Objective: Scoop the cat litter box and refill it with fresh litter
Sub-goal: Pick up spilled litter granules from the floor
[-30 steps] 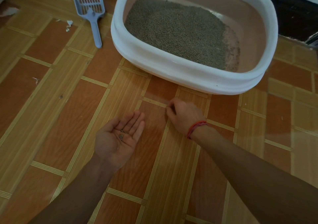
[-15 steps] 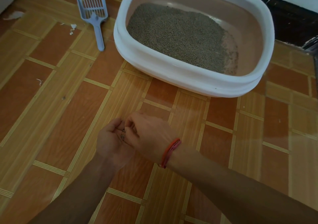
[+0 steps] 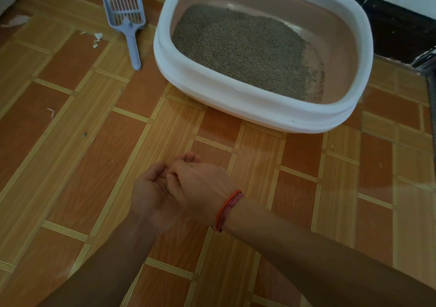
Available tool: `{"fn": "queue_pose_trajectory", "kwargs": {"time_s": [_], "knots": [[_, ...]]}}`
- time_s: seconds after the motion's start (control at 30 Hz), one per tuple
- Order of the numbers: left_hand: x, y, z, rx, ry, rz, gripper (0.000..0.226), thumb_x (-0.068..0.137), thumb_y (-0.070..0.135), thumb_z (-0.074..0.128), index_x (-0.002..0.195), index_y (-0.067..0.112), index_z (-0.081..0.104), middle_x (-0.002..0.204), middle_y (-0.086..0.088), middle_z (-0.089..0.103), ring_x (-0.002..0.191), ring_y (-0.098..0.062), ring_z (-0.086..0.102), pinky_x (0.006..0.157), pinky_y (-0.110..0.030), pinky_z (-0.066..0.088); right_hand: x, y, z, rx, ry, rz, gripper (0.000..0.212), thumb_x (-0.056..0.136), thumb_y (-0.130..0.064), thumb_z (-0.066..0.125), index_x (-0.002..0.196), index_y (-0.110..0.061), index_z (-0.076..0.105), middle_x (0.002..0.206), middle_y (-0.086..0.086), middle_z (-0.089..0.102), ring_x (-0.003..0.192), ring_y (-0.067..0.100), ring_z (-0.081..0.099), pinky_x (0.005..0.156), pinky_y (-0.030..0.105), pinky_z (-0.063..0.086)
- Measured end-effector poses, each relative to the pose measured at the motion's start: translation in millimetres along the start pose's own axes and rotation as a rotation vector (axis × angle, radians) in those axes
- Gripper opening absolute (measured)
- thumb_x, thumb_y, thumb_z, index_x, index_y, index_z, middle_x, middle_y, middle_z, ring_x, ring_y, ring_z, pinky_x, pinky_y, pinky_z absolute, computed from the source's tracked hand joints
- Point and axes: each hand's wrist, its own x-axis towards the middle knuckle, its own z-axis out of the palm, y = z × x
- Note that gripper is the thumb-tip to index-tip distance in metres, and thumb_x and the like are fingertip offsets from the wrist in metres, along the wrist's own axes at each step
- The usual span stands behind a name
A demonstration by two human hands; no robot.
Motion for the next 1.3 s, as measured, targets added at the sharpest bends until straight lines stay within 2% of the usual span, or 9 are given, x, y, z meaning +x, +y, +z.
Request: {"fn": "queue_pose_trajectory", "kwargs": {"time_s": [0.17,0.23,0.3,0.37,0.43,0.5,0.83,1.0,1.3], "knots": [[0.8,3.5,-0.6,-0.028,-0.063,-0.044,0.054,0.103,0.032,0.028,0.105,0.000,0.072,0.119,-0.012,0.068,0.119,-0.022,0.063,0.104,-0.035,0.048,-3.6,-1.9,-4.4,0.119,-0.002,0.003,0.025,0.097,-0.043,0.043,0.105,-0.021,0.053,0.094,-0.004,0.066,0.083,0.019,0.062,0.070,0.039,0.051],[-2.7,3.6,6.1,-0.071,-0.054,-0.019,0.055,0.104,0.030,0.029,0.101,-0.005,0.071,0.109,-0.017,0.071,0.105,-0.025,0.070,0.089,-0.034,0.058,-7.3,6.2,-11.3,0.148,0.040,0.007,0.022,0.097,-0.041,0.045,0.102,-0.022,0.056,0.092,-0.005,0.066,0.082,0.017,0.062,0.072,0.040,0.052],[-3.6,2.6,10.5,-0.109,-0.032,0.039,0.053,0.104,0.026,0.032,0.091,-0.007,0.072,0.098,-0.019,0.073,0.092,-0.027,0.074,0.075,-0.036,0.062,-15.3,20.5,-19.8,0.207,-0.041,0.110,0.023,0.098,-0.035,0.043,0.083,-0.022,0.055,0.078,-0.007,0.059,0.070,0.009,0.056,0.075,0.035,0.052],[-3.4,1.5,12.0,-0.073,0.004,0.082,0.054,0.102,0.024,0.034,0.086,-0.007,0.075,0.105,-0.021,0.073,0.100,-0.030,0.072,0.084,-0.043,0.059,-17.6,34.3,-23.7,0.304,-0.044,0.193,0.029,0.092,-0.036,0.036,0.066,-0.026,0.043,0.061,-0.010,0.043,0.054,0.002,0.038,0.060,0.022,0.043],[-1.8,2.2,10.7,-0.059,0.036,0.085,0.054,0.102,0.023,0.035,0.084,-0.007,0.076,0.113,-0.021,0.071,0.108,-0.033,0.069,0.092,-0.047,0.054,-7.9,53.3,-19.8,0.267,0.206,0.200,0.027,0.095,-0.037,0.038,0.079,-0.024,0.055,0.062,-0.010,0.050,0.052,0.004,0.042,0.053,0.025,0.041],[-1.4,2.1,11.1,-0.055,0.045,0.087,0.054,0.102,0.022,0.036,0.082,-0.007,0.076,0.114,-0.020,0.071,0.109,-0.033,0.068,0.093,-0.047,0.053,1.1,77.3,-7.3,0.194,0.311,0.256,0.023,0.099,-0.034,0.041,0.099,-0.024,0.061,0.070,-0.010,0.061,0.059,0.009,0.054,0.057,0.035,0.050],[-0.1,1.1,13.2,-0.053,0.071,0.087,0.055,0.102,0.023,0.036,0.081,-0.007,0.077,0.114,-0.020,0.071,0.107,-0.033,0.069,0.090,-0.046,0.055,10.6,129.5,-1.5,0.088,0.261,0.410,0.016,0.093,-0.039,0.053,0.101,-0.032,0.066,0.066,-0.019,0.045,0.074,0.010,0.053,0.064,0.028,0.045],[1.8,2.0,10.9,-0.065,0.088,0.092,0.057,0.103,0.023,0.035,0.081,-0.007,0.077,0.113,-0.021,0.071,0.106,-0.034,0.069,0.089,-0.047,0.055,17.6,129.5,2.7,0.076,0.254,0.416,0.012,0.092,-0.042,0.054,0.094,-0.038,0.065,0.074,-0.018,0.057,0.076,0.009,0.058,0.066,0.031,0.053],[2.9,0.3,11.3,-0.048,0.084,0.093,0.055,0.103,0.022,0.035,0.081,-0.007,0.077,0.113,-0.021,0.071,0.106,-0.034,0.069,0.090,-0.047,0.055,21.7,120.3,3.5,-0.137,0.159,0.357,0.021,0.096,-0.033,0.041,0.098,-0.021,0.057,0.079,0.002,0.064,0.072,0.025,0.061,0.061,0.039,0.053]]}}
